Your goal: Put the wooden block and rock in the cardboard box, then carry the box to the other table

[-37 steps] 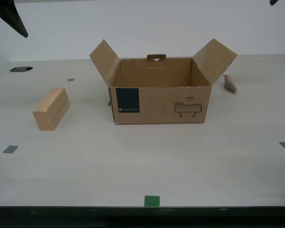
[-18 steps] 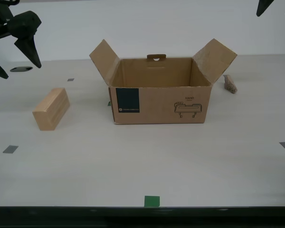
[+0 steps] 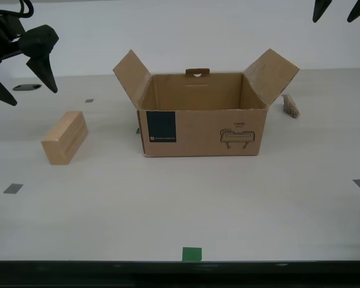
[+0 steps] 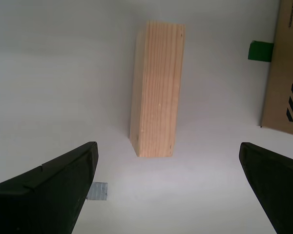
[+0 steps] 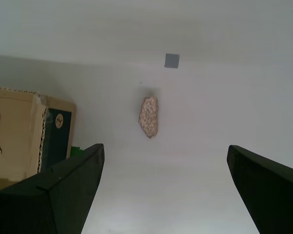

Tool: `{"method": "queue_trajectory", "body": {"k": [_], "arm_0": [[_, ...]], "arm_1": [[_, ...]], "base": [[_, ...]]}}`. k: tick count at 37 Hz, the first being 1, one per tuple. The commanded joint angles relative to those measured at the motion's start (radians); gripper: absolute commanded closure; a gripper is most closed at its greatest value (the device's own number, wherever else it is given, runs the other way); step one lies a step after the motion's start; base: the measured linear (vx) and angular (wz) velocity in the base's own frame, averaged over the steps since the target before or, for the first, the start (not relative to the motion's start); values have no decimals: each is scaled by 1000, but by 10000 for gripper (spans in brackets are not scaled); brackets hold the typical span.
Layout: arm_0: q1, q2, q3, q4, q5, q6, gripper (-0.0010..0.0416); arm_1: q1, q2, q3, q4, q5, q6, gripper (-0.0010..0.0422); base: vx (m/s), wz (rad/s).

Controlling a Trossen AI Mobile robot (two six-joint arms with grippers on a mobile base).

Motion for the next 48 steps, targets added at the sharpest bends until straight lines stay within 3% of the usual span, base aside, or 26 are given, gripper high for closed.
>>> {"method": "queue_trajectory", "body": {"k": [1, 5, 12, 20, 27, 31, 36, 48], "arm_0": [[0, 49, 63, -28, -26, 3, 55], [0, 113, 128, -74, -61, 5, 55], [1, 215, 196, -114, -61, 5, 55], [3, 276, 193, -112, -61, 5, 55], [3, 280, 191, -101, -61, 5, 56], [3, 280, 195, -102, -61, 5, 55], [3, 280, 192, -101, -61, 14, 55], [5, 280, 193, -103, -61, 21, 55]], "arm_1": [[0, 0, 1, 0, -3, 2, 16], [0, 0, 1, 2, -3, 2, 16], [-1, 0, 1, 4, -3, 1, 16], [-1, 0, 1, 5, -3, 0, 16], [-6, 0, 2, 6, -3, -4, 16], [-18, 1, 2, 12, -6, -36, 16], [-35, 1, 2, 29, -53, -40, 16], [-82, 1, 2, 45, -53, -76, 16]], "base": [[0, 0], [0, 0], [0, 0], [0, 0], [0, 0], [0, 0], [0, 0], [0, 0]]}}
